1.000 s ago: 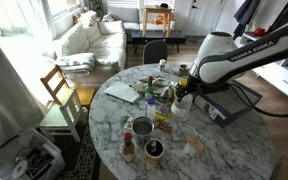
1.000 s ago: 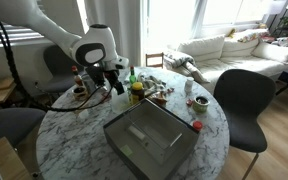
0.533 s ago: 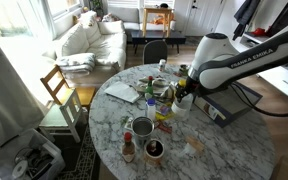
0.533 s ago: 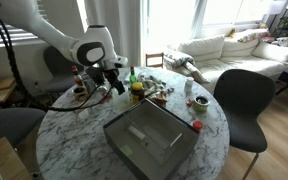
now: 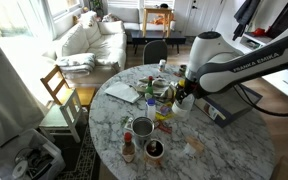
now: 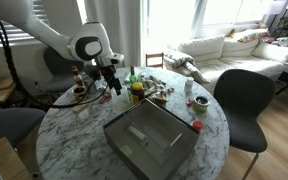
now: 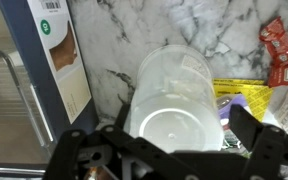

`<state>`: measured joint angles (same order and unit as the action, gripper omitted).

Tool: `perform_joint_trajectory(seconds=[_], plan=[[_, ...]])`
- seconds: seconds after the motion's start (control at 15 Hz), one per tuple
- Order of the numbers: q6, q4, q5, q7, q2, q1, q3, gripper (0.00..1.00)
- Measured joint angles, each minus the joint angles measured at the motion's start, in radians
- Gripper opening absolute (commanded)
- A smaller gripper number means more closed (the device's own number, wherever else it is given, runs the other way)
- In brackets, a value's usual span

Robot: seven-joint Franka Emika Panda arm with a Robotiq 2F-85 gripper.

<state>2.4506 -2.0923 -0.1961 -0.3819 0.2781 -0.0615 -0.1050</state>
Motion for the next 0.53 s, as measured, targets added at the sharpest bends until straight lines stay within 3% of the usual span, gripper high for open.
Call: perform_joint_trajectory(seconds=[0.53], plan=[[-0.030, 0.001, -0.046, -0.034, -0.020, -0.006, -0.001, 1.00]])
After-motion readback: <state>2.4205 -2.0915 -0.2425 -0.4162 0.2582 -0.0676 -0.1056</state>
